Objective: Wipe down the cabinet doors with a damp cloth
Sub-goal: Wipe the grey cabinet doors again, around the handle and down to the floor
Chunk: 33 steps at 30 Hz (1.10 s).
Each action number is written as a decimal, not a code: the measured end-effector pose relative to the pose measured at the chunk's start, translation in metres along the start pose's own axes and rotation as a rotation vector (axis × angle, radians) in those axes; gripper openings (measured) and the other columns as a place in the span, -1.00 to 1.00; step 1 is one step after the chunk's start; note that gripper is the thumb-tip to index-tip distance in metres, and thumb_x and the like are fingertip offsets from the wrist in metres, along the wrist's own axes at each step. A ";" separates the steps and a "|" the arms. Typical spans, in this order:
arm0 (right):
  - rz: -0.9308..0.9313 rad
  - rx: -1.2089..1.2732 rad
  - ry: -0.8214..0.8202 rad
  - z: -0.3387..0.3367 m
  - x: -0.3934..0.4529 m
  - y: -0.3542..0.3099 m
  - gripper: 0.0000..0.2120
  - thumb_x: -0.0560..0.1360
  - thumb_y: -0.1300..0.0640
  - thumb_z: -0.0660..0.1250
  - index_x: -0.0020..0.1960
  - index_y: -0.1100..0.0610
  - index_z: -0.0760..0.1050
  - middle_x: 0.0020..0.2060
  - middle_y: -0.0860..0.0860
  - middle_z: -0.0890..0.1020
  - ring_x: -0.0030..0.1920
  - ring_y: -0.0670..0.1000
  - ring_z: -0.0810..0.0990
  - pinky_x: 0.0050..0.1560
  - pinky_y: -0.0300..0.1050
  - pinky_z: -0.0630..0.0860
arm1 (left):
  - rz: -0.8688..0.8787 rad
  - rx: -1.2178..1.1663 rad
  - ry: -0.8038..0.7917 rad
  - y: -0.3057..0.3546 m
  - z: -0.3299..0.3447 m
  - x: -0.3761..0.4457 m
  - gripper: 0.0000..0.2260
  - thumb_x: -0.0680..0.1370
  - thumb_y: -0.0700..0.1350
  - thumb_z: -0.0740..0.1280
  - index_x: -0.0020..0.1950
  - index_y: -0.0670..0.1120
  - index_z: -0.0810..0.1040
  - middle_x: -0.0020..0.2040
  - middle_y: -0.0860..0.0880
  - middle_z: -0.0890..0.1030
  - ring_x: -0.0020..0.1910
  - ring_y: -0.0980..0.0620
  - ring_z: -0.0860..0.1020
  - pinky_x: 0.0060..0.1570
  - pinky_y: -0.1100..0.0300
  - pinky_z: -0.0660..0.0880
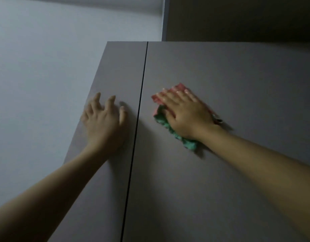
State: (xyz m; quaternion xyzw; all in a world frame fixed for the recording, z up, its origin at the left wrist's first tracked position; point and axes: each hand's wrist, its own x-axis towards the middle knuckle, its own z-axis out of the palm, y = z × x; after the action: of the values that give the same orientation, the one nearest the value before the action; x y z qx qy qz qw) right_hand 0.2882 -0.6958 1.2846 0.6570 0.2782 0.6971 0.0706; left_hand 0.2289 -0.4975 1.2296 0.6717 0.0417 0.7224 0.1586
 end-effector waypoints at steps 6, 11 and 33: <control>0.450 -0.018 0.039 -0.004 0.021 0.107 -0.48 0.62 -0.08 -0.10 0.56 0.01 0.05 0.55 -0.02 0.09 0.53 0.05 0.03 0.51 -0.02 -0.17 | 0.008 -0.094 -0.060 0.061 0.024 -0.030 -0.60 0.63 0.04 0.10 0.45 -0.04 0.30 0.51 -0.12 0.14 0.50 -0.10 0.03 0.49 -0.06 -0.16; 0.056 0.014 -0.001 -0.008 -0.035 0.073 -0.38 0.52 -0.12 -0.23 0.56 -0.01 0.00 0.55 -0.06 0.06 0.54 0.01 0.00 0.50 -0.03 -0.21 | 0.067 -0.113 -0.057 0.118 0.042 -0.044 -0.48 0.55 0.14 0.00 0.46 -0.02 0.25 0.52 -0.10 0.11 0.52 -0.07 -0.01 0.48 -0.02 -0.26; 0.517 -0.094 0.056 -0.045 -0.163 0.360 -0.48 0.62 -0.07 -0.05 0.54 0.05 0.13 0.53 0.04 0.17 0.52 0.07 0.12 0.49 -0.08 -0.10 | 0.386 -0.136 -0.103 0.326 0.134 -0.109 -0.41 0.52 0.17 -0.11 0.50 -0.04 0.22 0.51 -0.10 0.18 0.51 -0.07 0.03 0.48 0.07 -0.22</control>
State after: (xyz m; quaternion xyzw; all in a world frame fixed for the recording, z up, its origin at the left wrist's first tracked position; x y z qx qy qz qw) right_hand 0.3618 -1.0853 1.3159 0.6826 0.0705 0.7221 -0.0872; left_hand 0.3090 -0.8574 1.2270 0.6910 -0.1445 0.7054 0.0641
